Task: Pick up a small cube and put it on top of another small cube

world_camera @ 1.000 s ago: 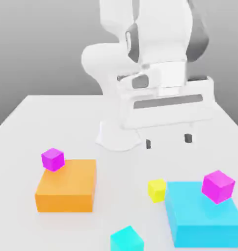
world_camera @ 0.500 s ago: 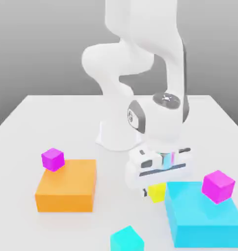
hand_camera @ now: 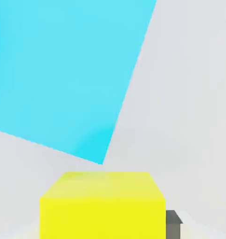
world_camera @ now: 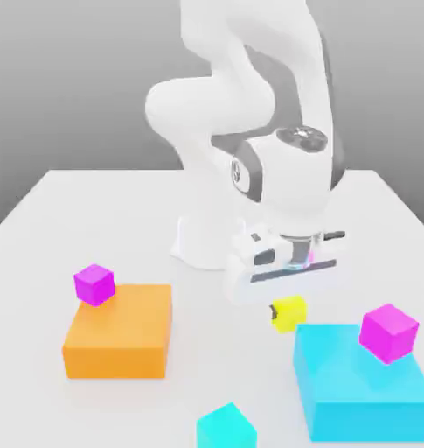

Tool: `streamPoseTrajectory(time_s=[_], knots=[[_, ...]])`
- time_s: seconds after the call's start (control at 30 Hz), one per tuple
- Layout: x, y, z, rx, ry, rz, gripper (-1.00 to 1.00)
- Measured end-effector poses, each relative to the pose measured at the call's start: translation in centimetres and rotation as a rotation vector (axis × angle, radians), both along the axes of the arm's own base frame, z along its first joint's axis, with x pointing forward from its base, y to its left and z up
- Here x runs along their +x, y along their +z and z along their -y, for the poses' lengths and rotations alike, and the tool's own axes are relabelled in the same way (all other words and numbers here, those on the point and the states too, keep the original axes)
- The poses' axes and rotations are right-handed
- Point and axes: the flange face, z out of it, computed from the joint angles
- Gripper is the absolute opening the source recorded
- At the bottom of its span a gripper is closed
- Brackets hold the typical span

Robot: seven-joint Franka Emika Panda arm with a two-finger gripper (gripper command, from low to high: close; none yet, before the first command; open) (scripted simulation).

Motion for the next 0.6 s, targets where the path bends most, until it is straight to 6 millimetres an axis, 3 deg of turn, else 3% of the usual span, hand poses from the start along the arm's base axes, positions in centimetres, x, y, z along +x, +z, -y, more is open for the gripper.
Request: streamPoseTrajectory(time_s=[0.17,0.33,0.4,0.47,0.5,0.6], knots=[[4.9,4.4,-2.6,-0.003,0.222,0.008,-1.00],[7.5,10.3,-7.7,-0.004,0.510,0.012,-1.00],[7.9,10.2,-8.8,-0.004,0.568,0.012,-1.00],[8.1,7.9,-9.0,-0.005,0.581,0.012,-1.00],[8.1,6.5,-9.0,-0.005,0.583,0.012,1.00],[8.1,6.5,-9.0,-0.005,0.582,0.012,1.00]])
